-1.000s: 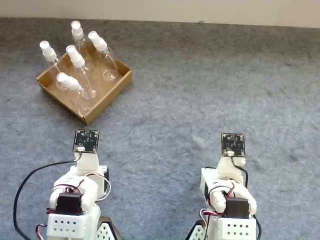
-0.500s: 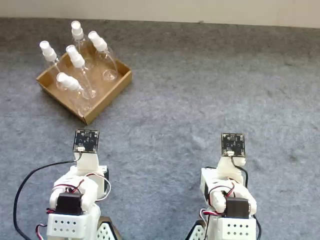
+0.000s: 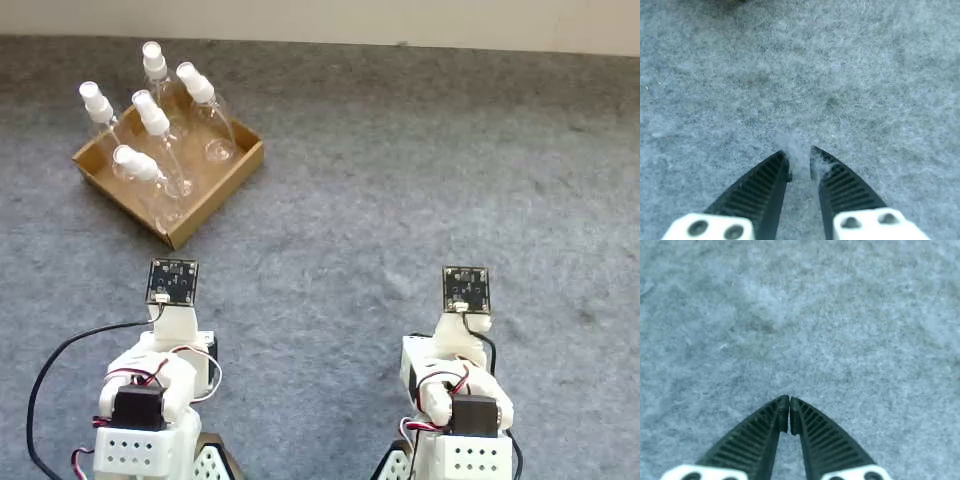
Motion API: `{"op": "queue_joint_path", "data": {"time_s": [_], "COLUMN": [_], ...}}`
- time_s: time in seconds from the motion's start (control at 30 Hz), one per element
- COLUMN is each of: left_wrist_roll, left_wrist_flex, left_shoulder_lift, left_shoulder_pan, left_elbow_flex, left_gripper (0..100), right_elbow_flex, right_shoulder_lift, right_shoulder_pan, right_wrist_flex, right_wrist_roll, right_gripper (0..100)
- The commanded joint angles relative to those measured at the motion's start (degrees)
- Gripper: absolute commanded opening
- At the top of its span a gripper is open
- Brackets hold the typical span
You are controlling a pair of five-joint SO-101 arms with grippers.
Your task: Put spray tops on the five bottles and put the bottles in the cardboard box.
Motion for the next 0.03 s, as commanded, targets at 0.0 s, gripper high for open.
{"op": "queue_joint_path", "data": {"time_s": [0.0], "left_wrist_roll": [0.7], "left_wrist_flex": [0.26], "left_shoulder_lift": [-0.75], "left_shoulder_pan": [0.66], "left_elbow_flex": [1.27], "left_gripper": [1], "right_elbow_flex": [7.52], "right_shoulder_lift": [-0.57], "right_shoulder_pan": [0.31], "right_wrist_flex": [0.4], "right_wrist_roll": [0.7], "right_gripper": [0.5]}}
